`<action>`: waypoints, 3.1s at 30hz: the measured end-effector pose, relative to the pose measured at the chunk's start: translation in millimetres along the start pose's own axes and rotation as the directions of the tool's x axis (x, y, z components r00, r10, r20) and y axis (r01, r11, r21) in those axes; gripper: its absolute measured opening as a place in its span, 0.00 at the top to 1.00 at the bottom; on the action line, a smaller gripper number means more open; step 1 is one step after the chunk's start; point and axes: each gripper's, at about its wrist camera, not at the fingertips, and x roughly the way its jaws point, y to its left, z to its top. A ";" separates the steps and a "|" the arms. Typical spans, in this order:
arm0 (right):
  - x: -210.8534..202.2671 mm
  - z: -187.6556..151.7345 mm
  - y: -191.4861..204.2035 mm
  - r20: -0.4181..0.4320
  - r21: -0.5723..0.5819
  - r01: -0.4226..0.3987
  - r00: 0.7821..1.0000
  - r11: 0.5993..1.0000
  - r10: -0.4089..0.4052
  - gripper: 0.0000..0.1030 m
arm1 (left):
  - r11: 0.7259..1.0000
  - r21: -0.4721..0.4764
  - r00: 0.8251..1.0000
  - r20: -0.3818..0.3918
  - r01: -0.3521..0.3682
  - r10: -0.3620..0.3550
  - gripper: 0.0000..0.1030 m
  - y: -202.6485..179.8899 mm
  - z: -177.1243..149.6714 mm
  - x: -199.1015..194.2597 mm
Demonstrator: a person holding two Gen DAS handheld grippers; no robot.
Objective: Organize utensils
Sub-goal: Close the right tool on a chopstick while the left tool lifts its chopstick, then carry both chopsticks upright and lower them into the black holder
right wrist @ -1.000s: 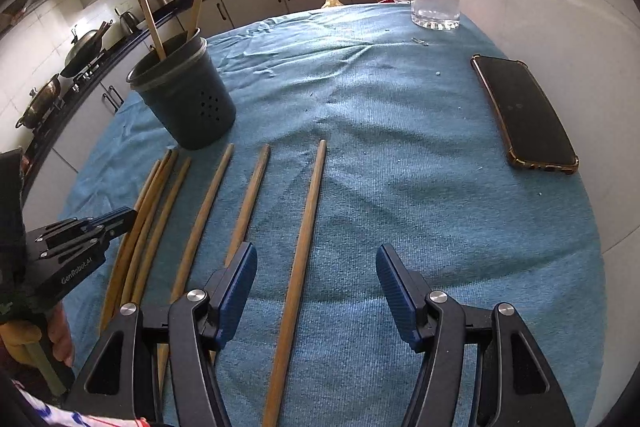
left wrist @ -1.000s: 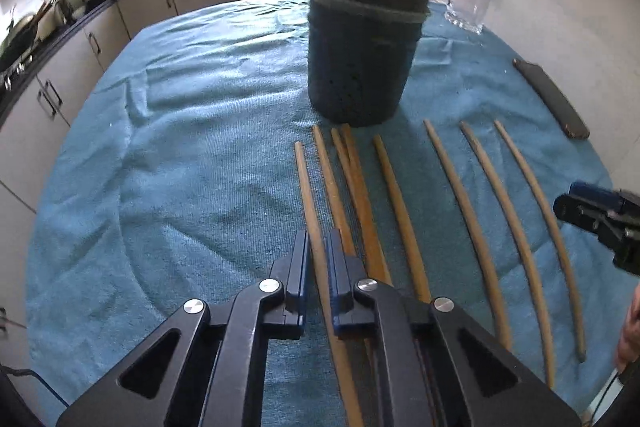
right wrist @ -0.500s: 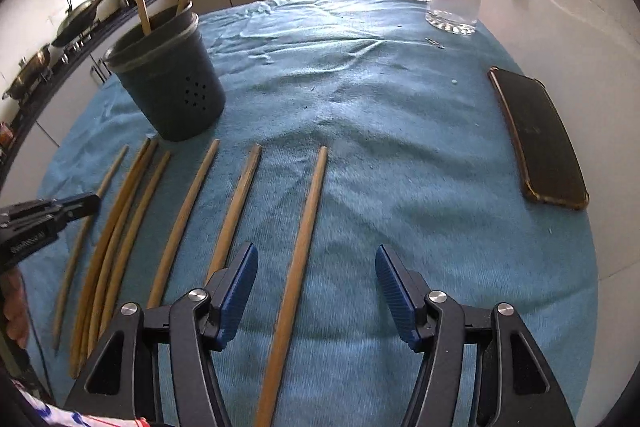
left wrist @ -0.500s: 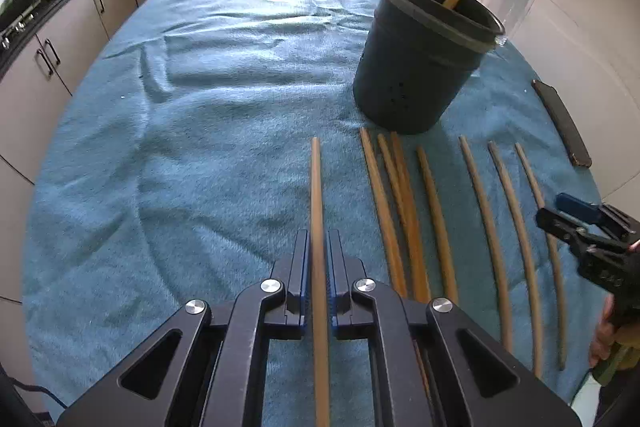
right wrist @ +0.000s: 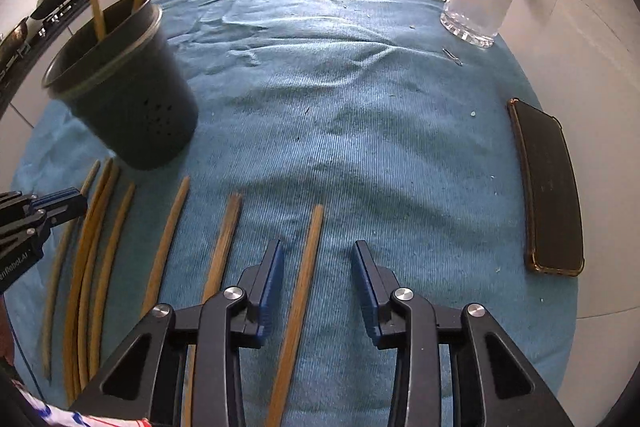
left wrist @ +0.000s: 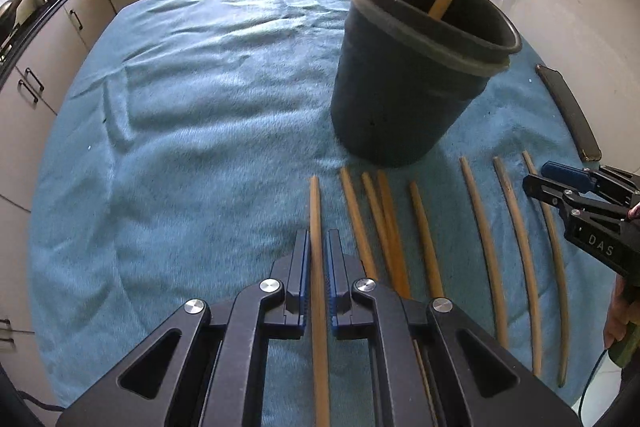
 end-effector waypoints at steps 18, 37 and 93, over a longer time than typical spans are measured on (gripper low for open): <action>-72.6 -25.6 -14.3 0.272 0.083 -0.121 0.958 0.989 0.094 0.95 | 0.997 -0.079 0.954 0.299 0.022 0.002 0.95 0.8 -40.3 -108.9; -194.3 -101.9 2.8 0.553 0.038 -0.136 0.828 0.990 0.093 0.94 | 0.997 -0.068 0.827 0.562 0.039 0.006 0.95 -21.1 -117.1 -223.0; -247.0 81.2 53.7 0.706 -0.085 -0.268 0.663 0.960 0.248 0.94 | 0.996 -0.051 0.750 0.661 0.079 -0.026 0.95 -17.2 89.7 -233.2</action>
